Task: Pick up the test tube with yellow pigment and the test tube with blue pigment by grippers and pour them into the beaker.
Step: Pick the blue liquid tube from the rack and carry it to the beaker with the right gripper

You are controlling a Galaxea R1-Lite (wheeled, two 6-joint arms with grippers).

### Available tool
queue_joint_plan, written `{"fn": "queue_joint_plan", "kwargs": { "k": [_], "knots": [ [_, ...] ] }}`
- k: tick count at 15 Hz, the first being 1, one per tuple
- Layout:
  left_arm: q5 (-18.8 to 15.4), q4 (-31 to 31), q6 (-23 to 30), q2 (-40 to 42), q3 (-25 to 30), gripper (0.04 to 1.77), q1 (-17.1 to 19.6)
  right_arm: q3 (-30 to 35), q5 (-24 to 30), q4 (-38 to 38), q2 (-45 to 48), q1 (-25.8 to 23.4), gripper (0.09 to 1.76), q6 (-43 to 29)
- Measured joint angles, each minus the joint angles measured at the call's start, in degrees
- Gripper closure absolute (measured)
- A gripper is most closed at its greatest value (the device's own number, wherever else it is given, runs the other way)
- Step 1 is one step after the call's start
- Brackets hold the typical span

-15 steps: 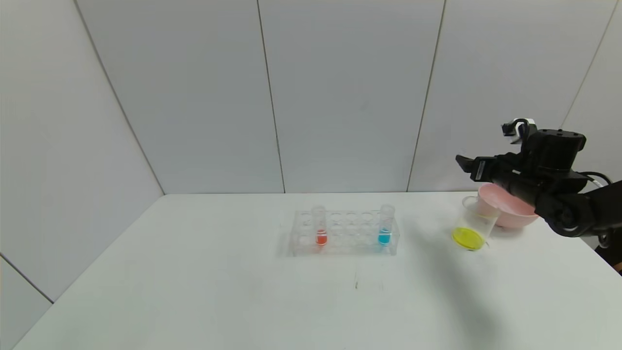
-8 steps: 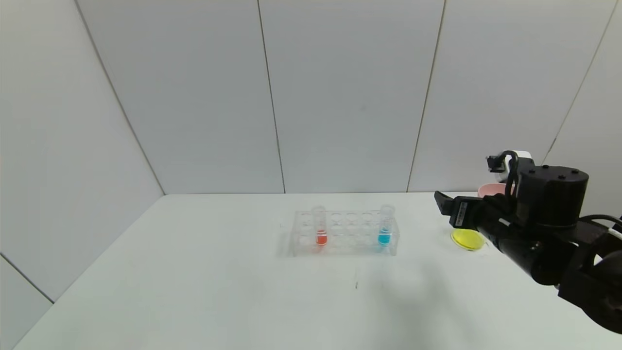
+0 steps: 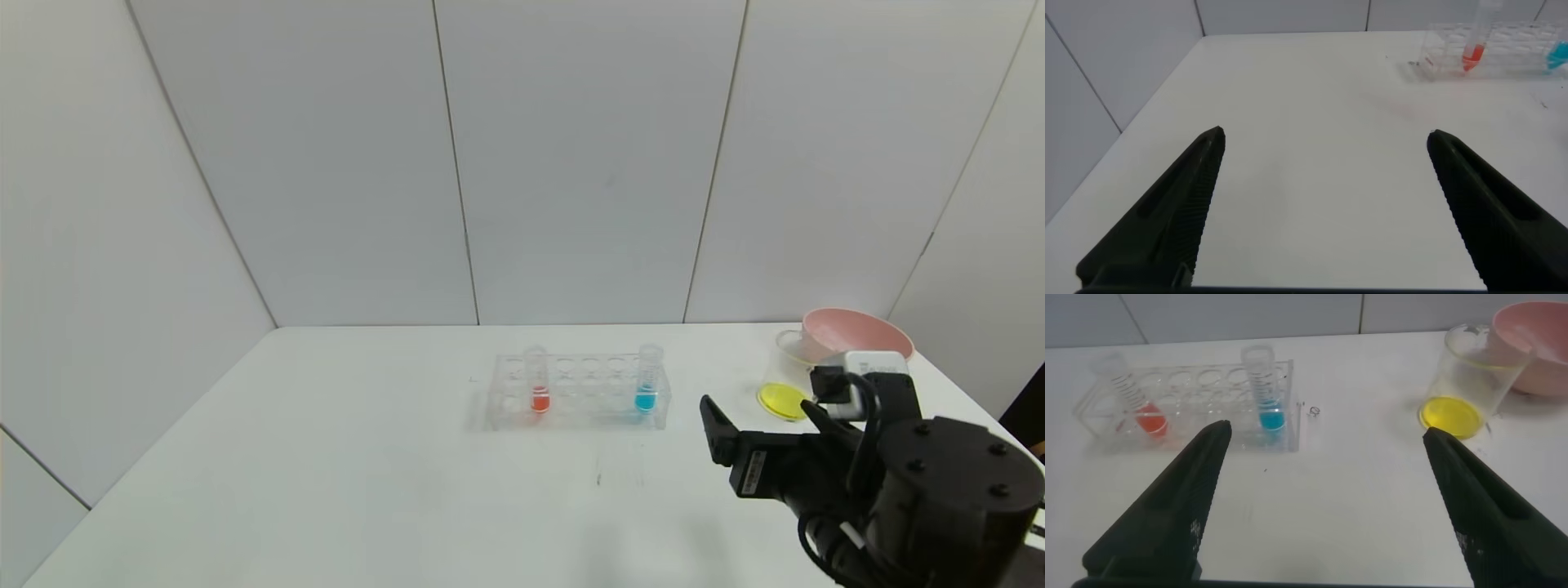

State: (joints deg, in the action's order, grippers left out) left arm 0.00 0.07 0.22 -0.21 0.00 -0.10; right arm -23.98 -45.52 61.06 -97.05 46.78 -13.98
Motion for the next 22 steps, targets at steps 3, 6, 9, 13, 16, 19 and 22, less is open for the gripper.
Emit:
{"fn": "queue_joint_plan", "kwargs": {
  "k": [3, 6, 9, 13, 16, 19, 22],
  "knots": [
    [0.0, 0.0, 0.0, 0.0, 0.0, 0.05, 0.0, -0.05, -3.67, 1.15, -3.08, 5.9, 0.15, -1.15],
    [0.0, 0.0, 0.02, 0.0, 0.0, 0.05, 0.0, -0.6, -3.8, 5.56, -7.72, 7.58, 0.15, -1.18],
    [0.0, 0.0, 0.02, 0.0, 0.0, 0.05, 0.0, -1.35, -3.63, 10.0, -12.98, 7.58, 0.15, -0.88],
    [0.0, -0.02, 0.0, 0.0, 0.0, 0.05, 0.0, -4.57, -0.65, 10.51, -17.47, 4.92, 0.15, 2.13],
    [0.0, 0.0, 0.02, 0.0, 0.0, 0.05, 0.0, -9.18, 2.36, 10.57, -19.69, 1.57, 0.15, 4.68],
    [0.0, 0.0, 0.02, 0.0, 0.0, 0.05, 0.0, -14.49, 4.46, 10.44, -22.54, -1.9, 0.15, 6.38],
    [0.0, 0.0, 0.02, 0.0, 0.0, 0.05, 0.0, -18.8, 6.13, 10.37, -25.44, -4.28, 0.15, 7.58]
  ]
}}
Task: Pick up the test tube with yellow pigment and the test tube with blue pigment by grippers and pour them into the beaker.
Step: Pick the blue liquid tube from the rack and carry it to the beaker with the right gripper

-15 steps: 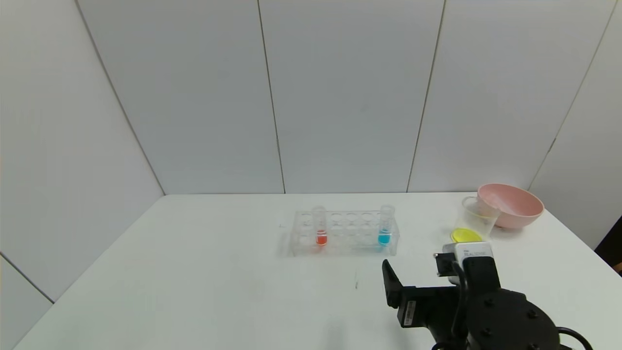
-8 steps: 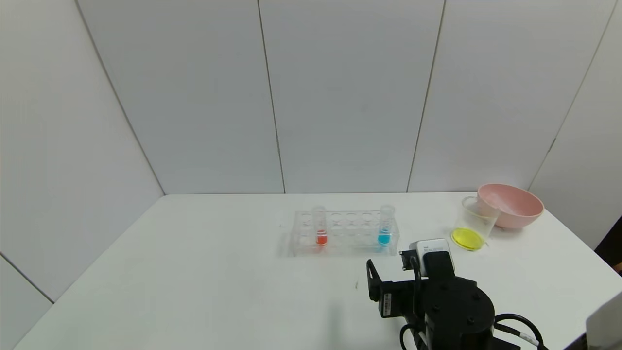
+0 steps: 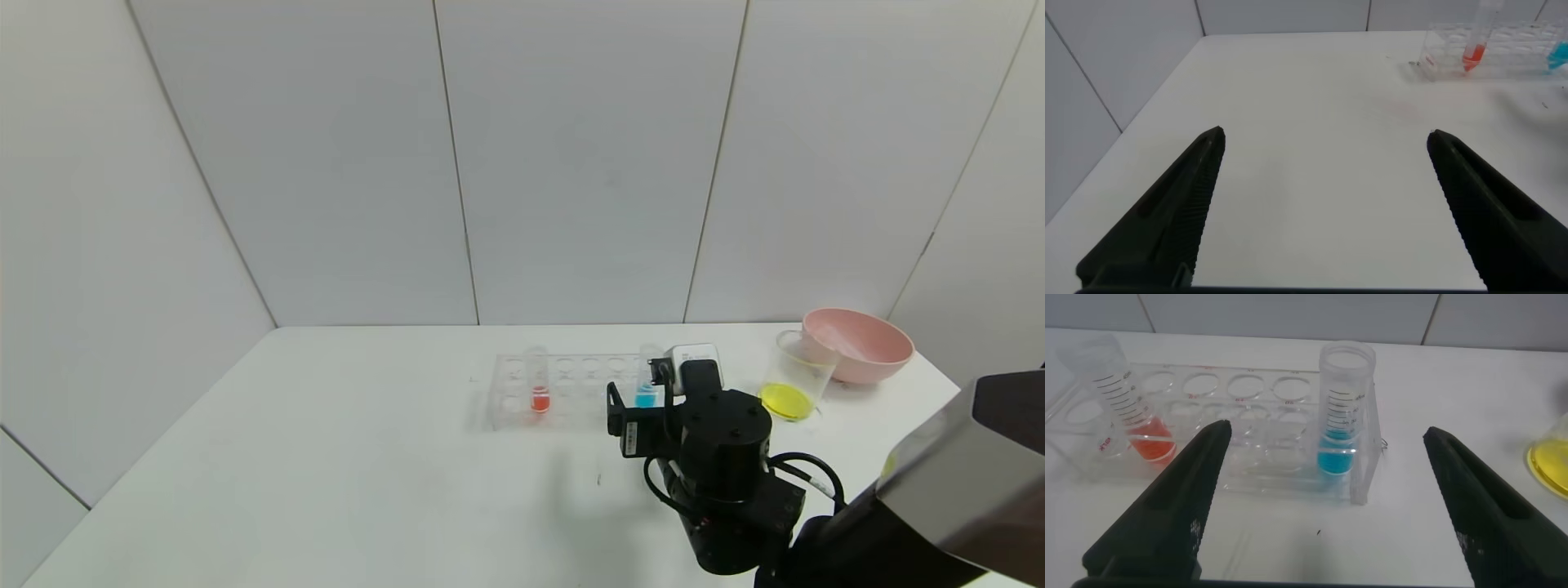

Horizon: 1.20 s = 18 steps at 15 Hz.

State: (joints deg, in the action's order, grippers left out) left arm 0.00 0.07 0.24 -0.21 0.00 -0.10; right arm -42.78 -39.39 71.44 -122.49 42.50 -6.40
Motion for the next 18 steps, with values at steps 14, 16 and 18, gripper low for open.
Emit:
{"fn": "queue_joint_plan", "kwargs": {
  "k": [14, 16, 18],
  "knots": [
    [0.0, 0.0, 0.0, 0.0, 0.0, 0.05, 0.0, -8.09, 3.6, -0.09, -7.0, -7.03, 0.14, 1.89],
    [0.0, 0.0, 0.0, 0.0, 0.0, 0.05, 0.0, -7.91, 4.33, 0.05, -7.06, -7.13, 0.14, 1.87],
    [0.0, 0.0, -0.02, 0.0, 0.0, 0.05, 0.0, -7.57, 4.46, 0.17, -7.06, -7.02, 0.14, 1.89]
  ]
}}
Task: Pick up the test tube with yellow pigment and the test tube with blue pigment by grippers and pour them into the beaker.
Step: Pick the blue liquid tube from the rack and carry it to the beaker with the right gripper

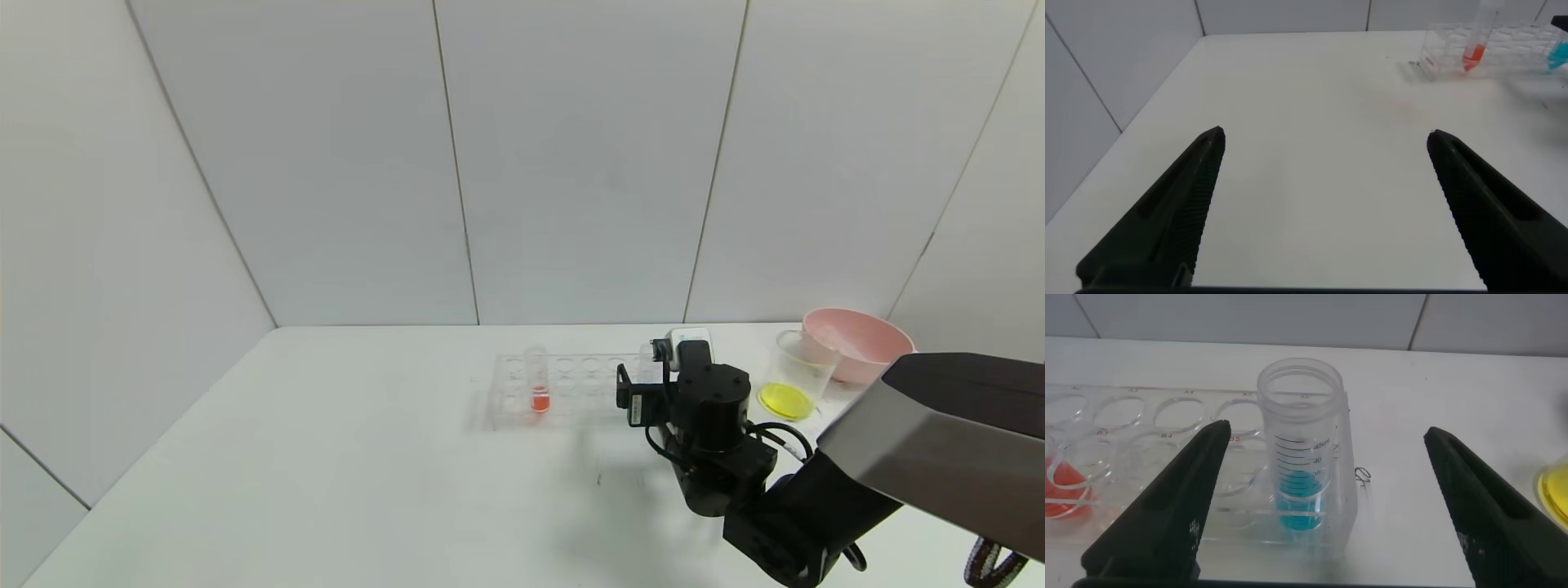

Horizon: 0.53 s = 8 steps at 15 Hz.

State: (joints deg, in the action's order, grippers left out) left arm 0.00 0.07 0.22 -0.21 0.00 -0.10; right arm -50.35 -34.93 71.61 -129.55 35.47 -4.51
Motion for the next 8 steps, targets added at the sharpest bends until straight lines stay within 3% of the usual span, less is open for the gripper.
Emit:
{"fn": "queue_joint_plan", "kwargs": {
  "k": [8],
  "knots": [
    [0.0, -0.02, 0.0, 0.0, 0.0, 0.05, 0.0, 0.4, 1.95, -0.44, 0.37, -0.06, 0.14, -0.05]
  ]
}}
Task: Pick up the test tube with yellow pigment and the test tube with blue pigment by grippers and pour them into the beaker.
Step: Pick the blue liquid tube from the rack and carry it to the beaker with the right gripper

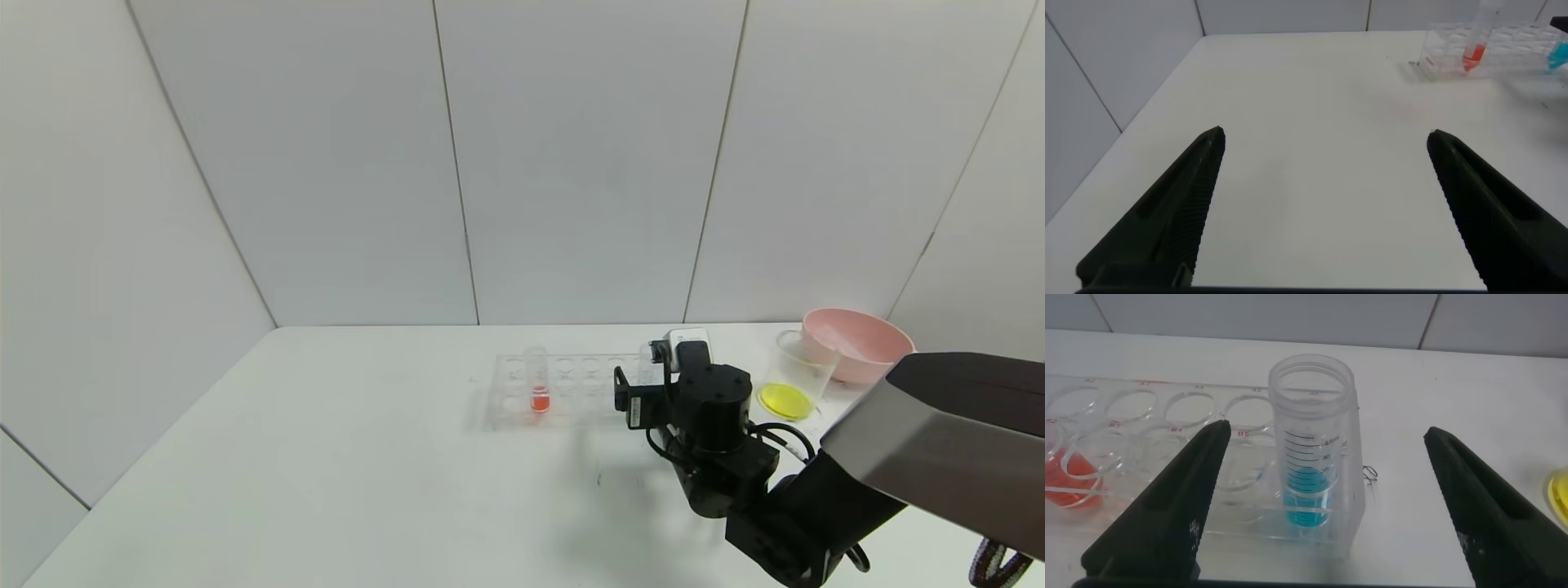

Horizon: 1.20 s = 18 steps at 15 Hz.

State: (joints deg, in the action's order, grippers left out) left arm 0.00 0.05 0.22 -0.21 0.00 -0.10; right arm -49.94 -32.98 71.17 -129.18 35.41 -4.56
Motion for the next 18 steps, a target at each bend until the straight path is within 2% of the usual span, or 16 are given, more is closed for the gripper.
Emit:
{"fn": "queue_joint_plan", "kwargs": {
  "k": [5, 6, 9, 12, 14, 18],
  "knots": [
    [0.0, 0.02, 0.02, 0.0, 0.0, 0.05, 0.0, -0.13, 1.65, 0.21, 0.05, -0.61, 0.14, -0.01],
    [0.0, 0.02, 0.0, 0.0, 0.0, 0.05, 0.0, -0.22, 1.94, 0.32, 0.0, -0.88, 0.21, -0.01],
    [0.0, 0.02, 0.0, 0.0, 0.0, 0.05, 0.0, -0.29, 3.8, 0.29, -0.11, -1.68, 0.7, -0.06],
    [0.0, 0.02, 0.0, 0.0, 0.0, 0.05, 0.0, -0.41, 4.08, 0.4, -0.69, -2.17, 1.02, -0.11],
    [-0.02, 0.02, 0.0, 0.0, 0.0, 0.05, 0.02, -0.72, 4.99, 0.46, -1.11, -2.45, 1.34, -0.11],
    [0.0, 0.02, 0.02, 0.0, 0.0, 0.05, 0.0, -0.68, 5.3, 0.51, -1.3, -3.0, 1.34, -0.11]
  ]
}}
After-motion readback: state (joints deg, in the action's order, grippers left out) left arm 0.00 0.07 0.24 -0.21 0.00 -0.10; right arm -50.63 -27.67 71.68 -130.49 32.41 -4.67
